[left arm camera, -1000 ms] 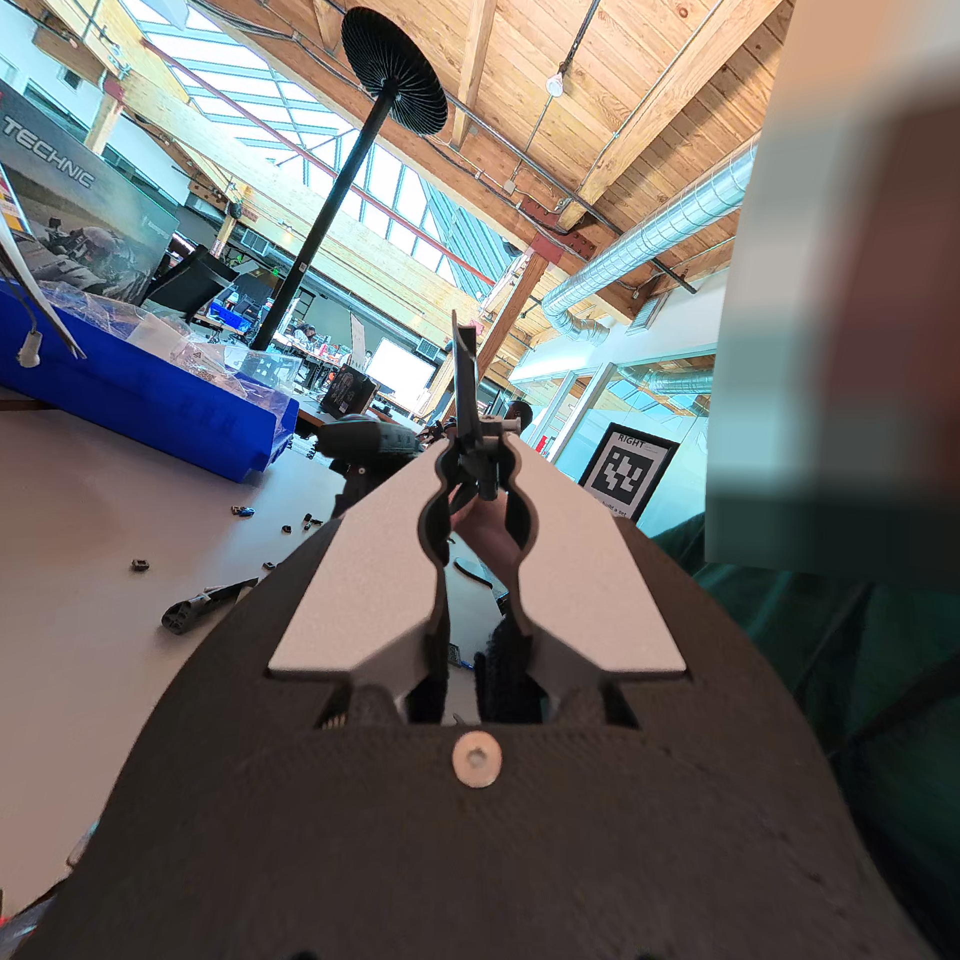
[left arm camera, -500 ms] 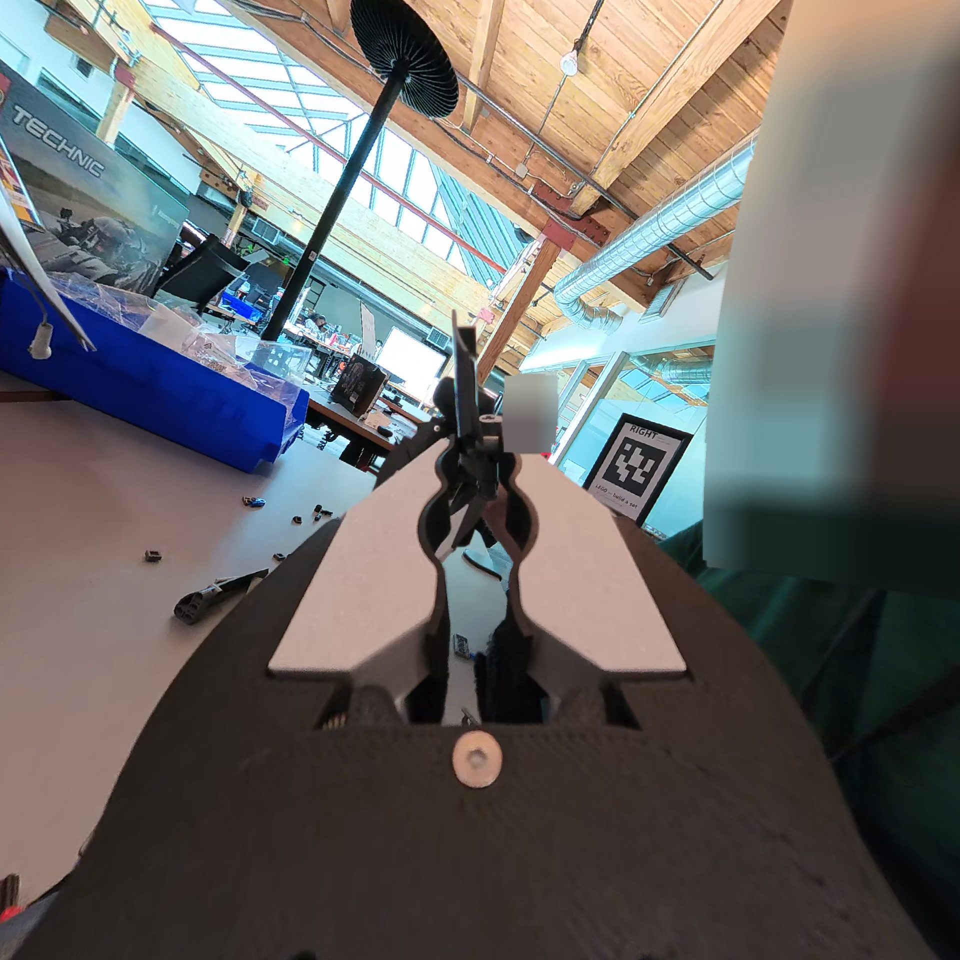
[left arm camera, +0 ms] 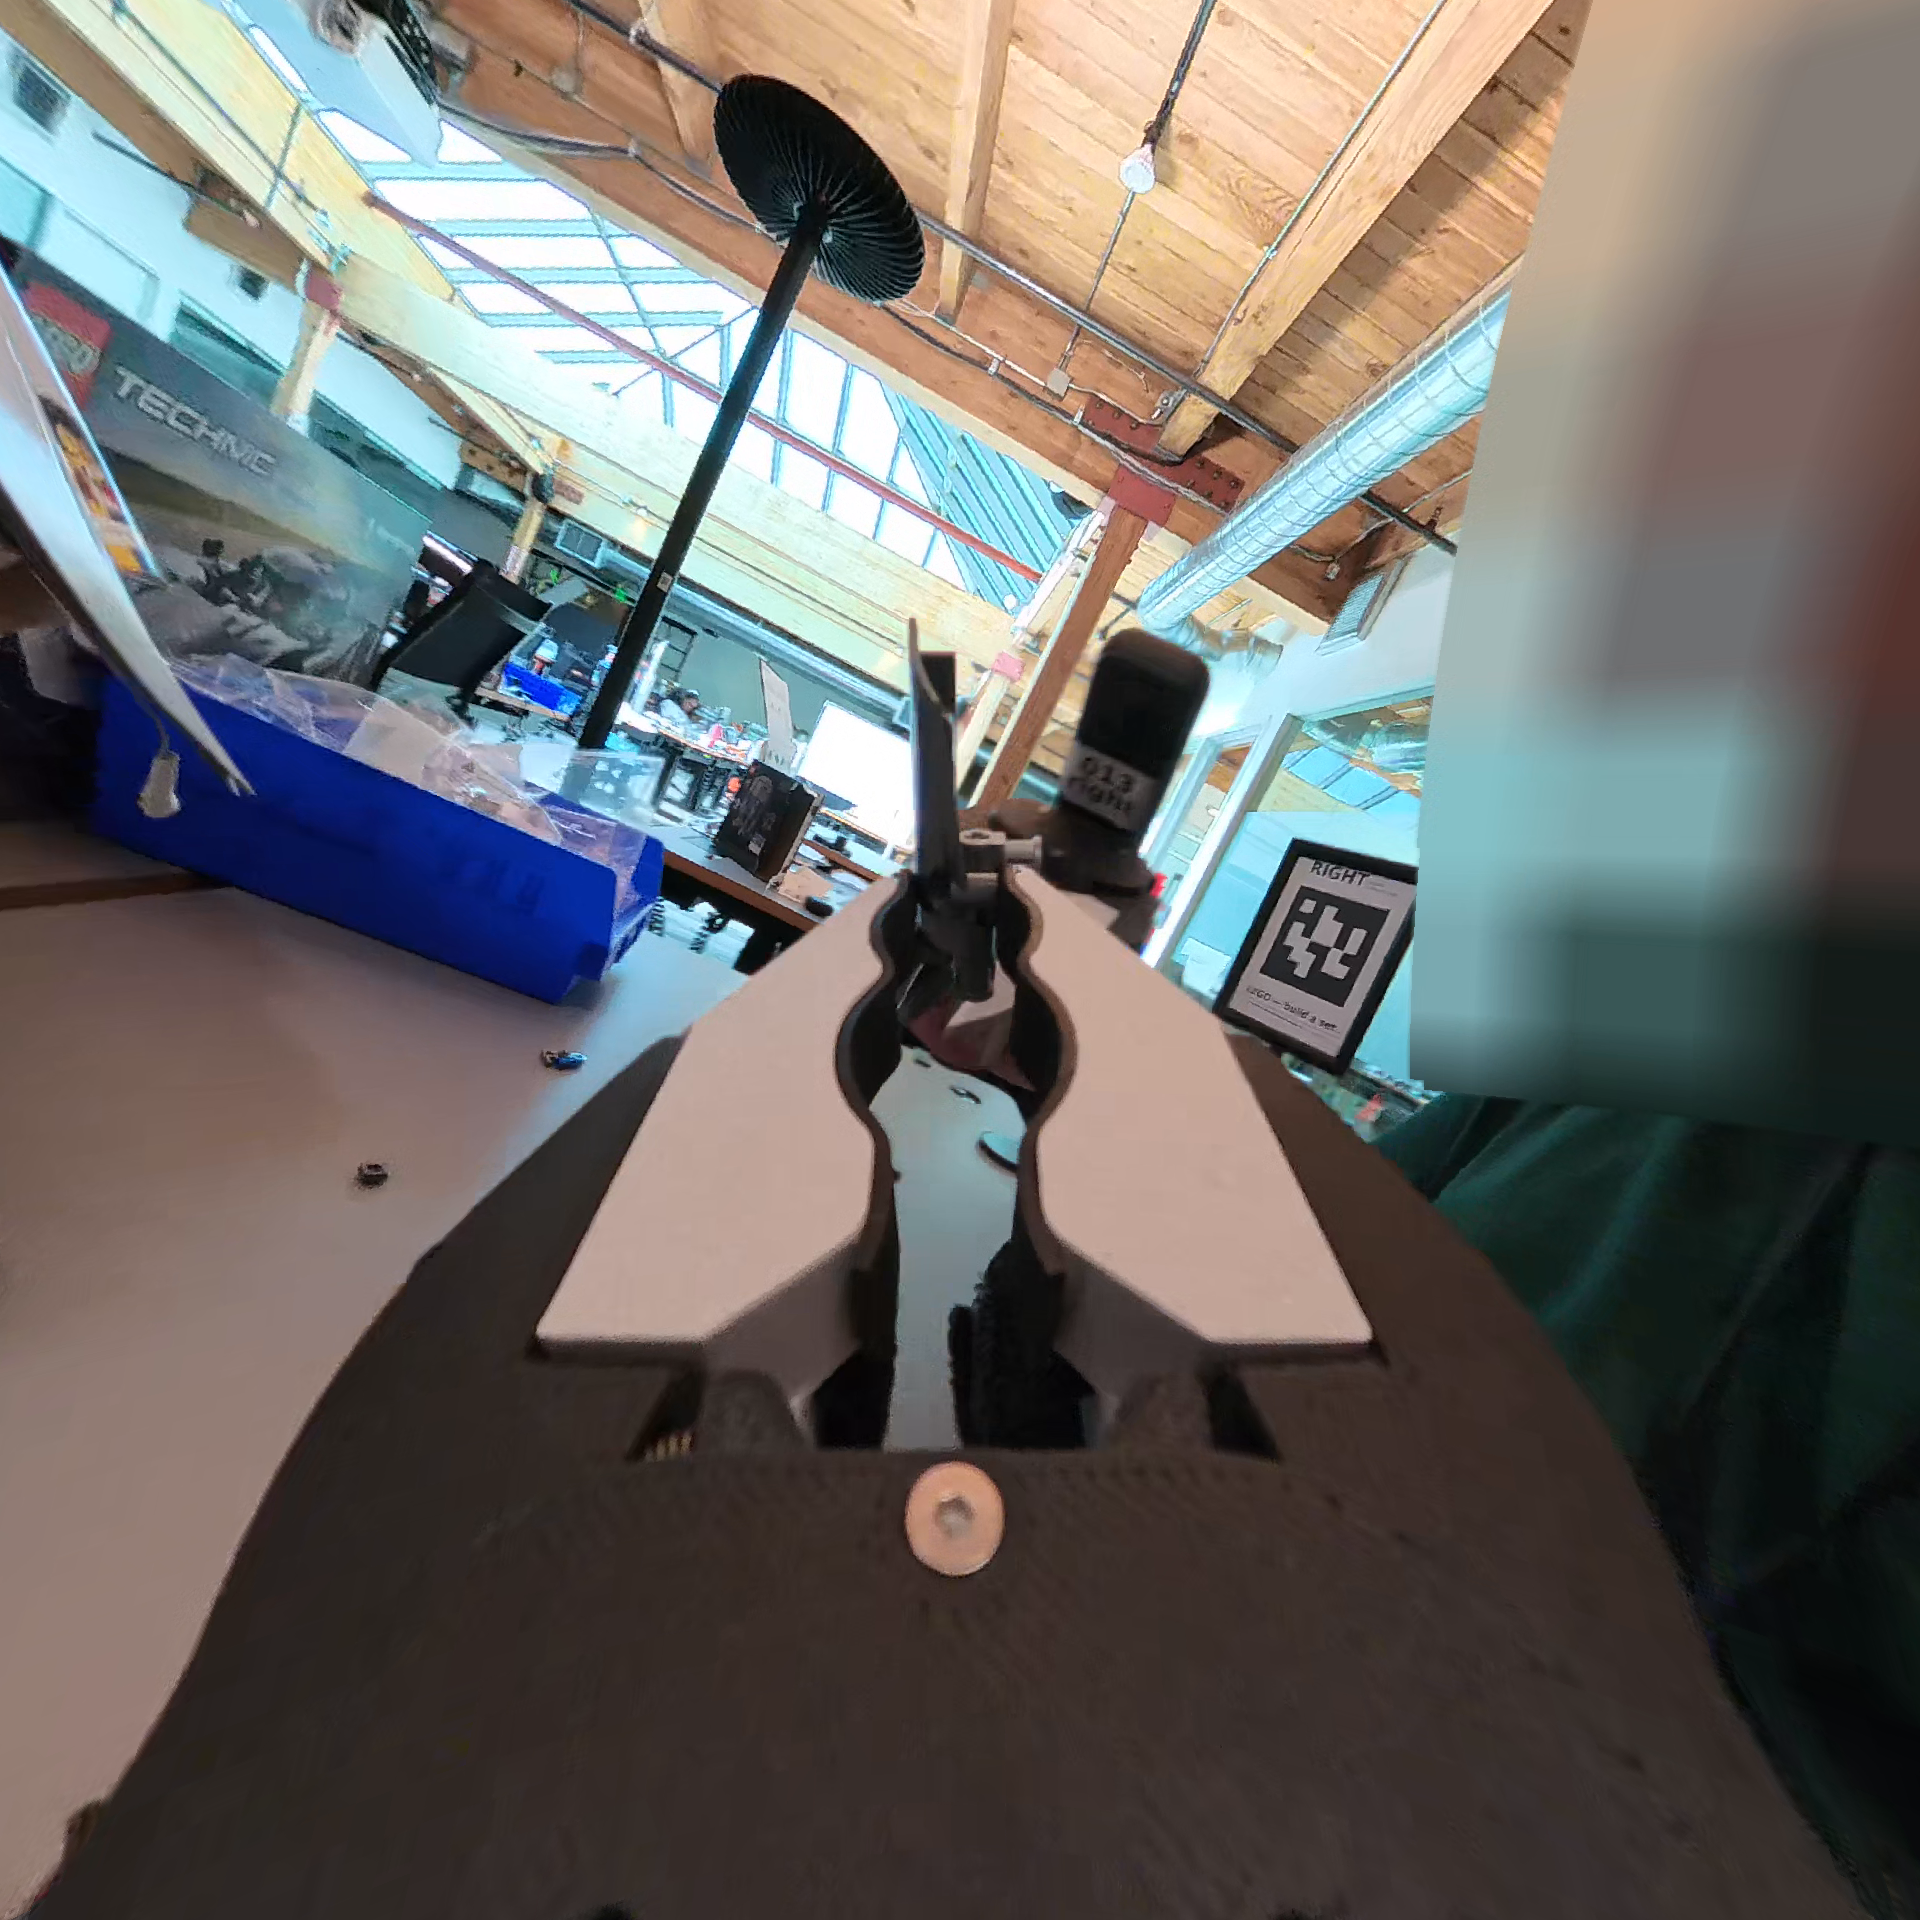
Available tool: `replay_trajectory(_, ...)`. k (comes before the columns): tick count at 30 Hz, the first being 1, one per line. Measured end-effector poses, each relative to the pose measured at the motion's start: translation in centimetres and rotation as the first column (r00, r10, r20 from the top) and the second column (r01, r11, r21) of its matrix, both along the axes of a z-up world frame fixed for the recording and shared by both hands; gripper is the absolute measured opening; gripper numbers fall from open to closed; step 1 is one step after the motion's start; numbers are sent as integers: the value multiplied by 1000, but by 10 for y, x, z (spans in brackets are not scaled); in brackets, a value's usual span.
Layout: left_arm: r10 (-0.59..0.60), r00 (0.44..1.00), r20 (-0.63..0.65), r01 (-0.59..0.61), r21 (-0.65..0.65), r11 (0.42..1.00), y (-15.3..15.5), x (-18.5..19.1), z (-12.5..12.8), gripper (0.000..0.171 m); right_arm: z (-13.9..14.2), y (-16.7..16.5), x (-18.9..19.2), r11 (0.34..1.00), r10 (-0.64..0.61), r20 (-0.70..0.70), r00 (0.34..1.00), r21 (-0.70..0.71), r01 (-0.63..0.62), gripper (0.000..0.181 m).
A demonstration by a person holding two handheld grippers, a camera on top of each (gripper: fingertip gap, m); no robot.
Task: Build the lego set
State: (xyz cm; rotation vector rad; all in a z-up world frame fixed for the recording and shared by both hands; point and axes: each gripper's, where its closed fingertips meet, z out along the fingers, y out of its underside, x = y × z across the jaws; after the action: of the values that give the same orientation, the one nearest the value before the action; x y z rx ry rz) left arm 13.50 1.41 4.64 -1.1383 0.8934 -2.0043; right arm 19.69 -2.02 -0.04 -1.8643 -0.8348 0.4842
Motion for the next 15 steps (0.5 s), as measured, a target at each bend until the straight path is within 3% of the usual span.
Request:
replay_trajectory(3, 4, 1000, 8, -4, 16, 1000, -2, 0, 2, 12, 29, 11, -28, 992, -2, -54, 999, 124, 9, 27)
replay_trajectory(8, 22, 999, 27, -23, 7, 1000, -2, 2, 3, 12, 27, 30, -55, 996, 27, -114, 993, 86, -17, 38)
replay_trajectory(15, 65, 998, 12, -66, 90, 994, -10, 10, 4, 12, 35, 29, -67, 992, 125, -295, 947, 40, -118, 18)
